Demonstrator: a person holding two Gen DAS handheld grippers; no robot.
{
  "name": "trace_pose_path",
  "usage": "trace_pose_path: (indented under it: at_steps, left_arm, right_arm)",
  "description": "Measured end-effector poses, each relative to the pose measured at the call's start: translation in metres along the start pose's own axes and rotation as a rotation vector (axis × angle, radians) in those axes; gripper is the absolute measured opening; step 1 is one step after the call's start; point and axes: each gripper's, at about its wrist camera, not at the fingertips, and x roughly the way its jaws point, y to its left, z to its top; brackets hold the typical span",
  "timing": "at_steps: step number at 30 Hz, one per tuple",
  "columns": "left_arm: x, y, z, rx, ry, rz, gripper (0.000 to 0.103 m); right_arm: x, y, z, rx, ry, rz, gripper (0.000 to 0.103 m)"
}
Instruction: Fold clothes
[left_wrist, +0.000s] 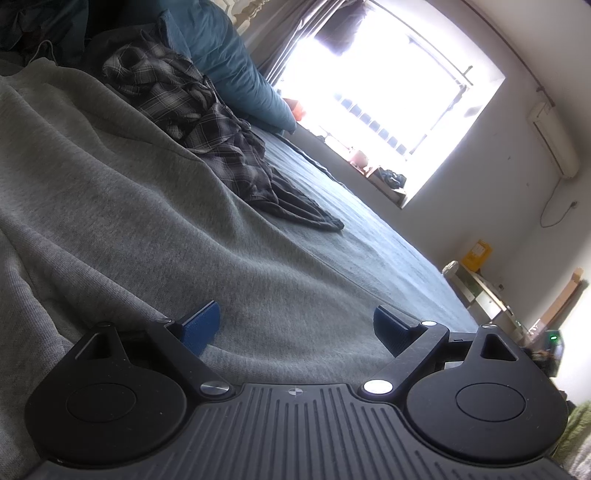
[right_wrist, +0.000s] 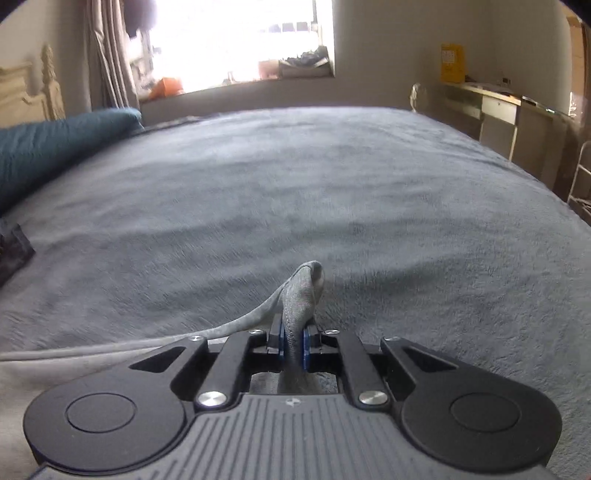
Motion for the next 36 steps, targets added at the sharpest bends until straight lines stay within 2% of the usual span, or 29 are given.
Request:
trace_pose_path:
  at_steps: [2,4,7,8,11,12,14,16,18,19,22,24,25,26,28,32,33,35,36]
  left_arm:
    - [0.0,0.0,0.0,0.0,0.0,0.0,0.091]
    - [0.0,0.0,0.0,0.0,0.0,-0.001,0.091]
    - [0.0,0.001,0.001,-0.001,0.001,-0.001,0.091]
    - [0.0,0.001,0.001,-0.002,0.001,-0.001,0.091]
    - [0.0,0.001,0.001,-0.004,0.001,-0.001,0.091]
    - [0.0,0.001,0.001,-0.004,0.001,-0.001,0.091]
    - [-0.001,0.001,0.001,-0.006,0.002,-0.001,0.091]
    - [-0.001,0.001,0.001,-0.01,0.002,-0.004,0.091]
    - [-0.001,0.002,0.002,-0.016,0.003,-0.007,0.091]
    - [-0.001,0.003,0.002,-0.018,0.003,-0.009,0.091]
    - [-0.001,0.004,0.003,-0.026,0.004,-0.014,0.091]
    - [-0.001,0.004,0.003,-0.029,0.006,-0.014,0.092]
    - [0.0,0.004,0.003,-0.03,0.007,-0.014,0.092]
    - [-0.001,0.004,0.004,-0.032,0.007,-0.015,0.092]
    - [-0.001,0.004,0.004,-0.036,0.008,-0.017,0.092]
    - [-0.001,0.005,0.004,-0.043,0.01,-0.021,0.092]
    - [-0.002,0.005,0.005,-0.045,0.011,-0.022,0.092]
    - [-0.002,0.006,0.005,-0.048,0.012,-0.024,0.092]
    - [-0.002,0.006,0.005,-0.05,0.012,-0.025,0.092]
  right_arm:
    - [0.015,-0.005,-0.008,0.03,0.025,-0.077,0.02]
    - [0.009,-0.018,-0.007,0.104,0.006,-0.106,0.03]
    - [-0.02,-0.031,0.0,0.148,-0.036,-0.19,0.03]
    - [-0.034,-0.032,0.002,0.148,-0.042,-0.185,0.031]
    - [-0.076,-0.017,0.003,0.114,0.001,-0.024,0.033]
    - [-0.089,-0.001,0.0,0.068,0.04,0.039,0.033]
    - [-0.11,0.038,-0.013,-0.067,0.131,0.147,0.031]
    - [-0.124,0.072,-0.032,-0.226,0.201,0.192,0.03]
    - [-0.125,0.083,-0.051,-0.315,0.275,0.151,0.03]
    - [-0.119,0.074,-0.058,-0.299,0.318,0.103,0.03]
    - [-0.1,0.018,-0.069,-0.144,0.41,-0.064,0.03]
    - [-0.108,-0.014,-0.06,-0.034,0.398,-0.16,0.03]
    - [-0.113,-0.025,-0.055,-0.005,0.388,-0.208,0.033]
    - [-0.118,-0.033,-0.049,0.025,0.376,-0.228,0.033]
    - [-0.129,-0.034,-0.043,0.069,0.358,-0.162,0.033]
    - [-0.125,-0.006,-0.058,0.005,0.396,-0.027,0.03]
    - [-0.121,-0.003,-0.063,-0.013,0.41,-0.037,0.03]
    - [-0.106,-0.009,-0.071,-0.048,0.435,-0.2,0.029]
    - [-0.106,-0.009,-0.065,-0.042,0.412,-0.249,0.029]
